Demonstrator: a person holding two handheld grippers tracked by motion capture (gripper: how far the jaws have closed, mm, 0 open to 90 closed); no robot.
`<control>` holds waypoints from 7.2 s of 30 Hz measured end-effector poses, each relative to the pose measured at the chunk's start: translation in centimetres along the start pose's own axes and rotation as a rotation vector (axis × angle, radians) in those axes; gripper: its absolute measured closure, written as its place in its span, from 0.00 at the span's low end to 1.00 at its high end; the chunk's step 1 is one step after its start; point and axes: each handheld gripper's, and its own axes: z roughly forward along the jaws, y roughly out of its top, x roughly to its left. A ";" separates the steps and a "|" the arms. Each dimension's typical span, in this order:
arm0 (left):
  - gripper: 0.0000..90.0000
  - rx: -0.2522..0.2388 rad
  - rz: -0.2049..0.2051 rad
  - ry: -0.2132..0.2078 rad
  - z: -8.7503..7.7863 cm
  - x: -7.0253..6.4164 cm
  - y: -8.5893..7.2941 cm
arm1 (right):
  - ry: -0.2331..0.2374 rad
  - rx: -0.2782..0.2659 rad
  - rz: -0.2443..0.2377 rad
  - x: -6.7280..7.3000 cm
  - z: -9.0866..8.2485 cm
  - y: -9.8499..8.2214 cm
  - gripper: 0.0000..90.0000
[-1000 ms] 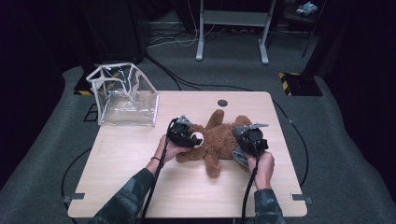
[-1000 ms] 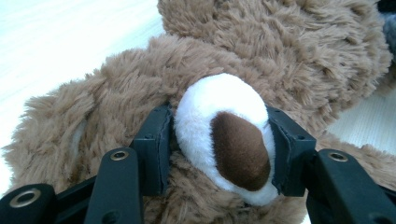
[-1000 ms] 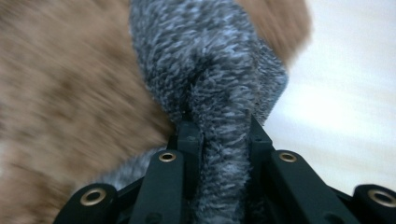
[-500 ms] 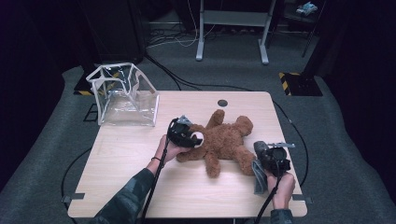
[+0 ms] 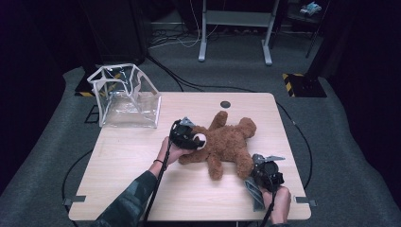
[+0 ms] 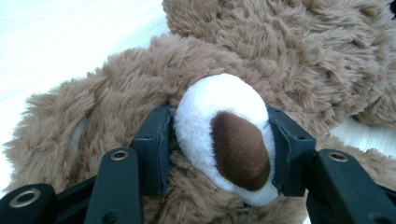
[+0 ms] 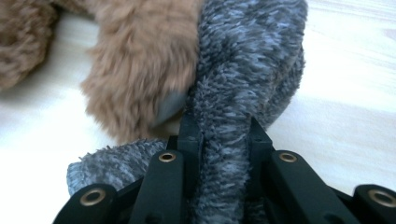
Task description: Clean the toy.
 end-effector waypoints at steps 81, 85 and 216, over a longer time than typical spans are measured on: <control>0.37 -0.128 0.037 0.112 -1.0 -1.6 -0.3 | -0.011 -0.133 0.129 -5.2 1.5 3.6 0.83; 0.29 -0.145 0.043 0.131 -1.7 -2.3 -0.4 | -0.002 -0.146 0.141 -5.7 1.5 2.4 0.83; 0.74 -0.134 0.067 0.081 -2.9 -3.1 3.6 | 0.026 -0.221 0.021 -0.7 -1.4 2.6 0.82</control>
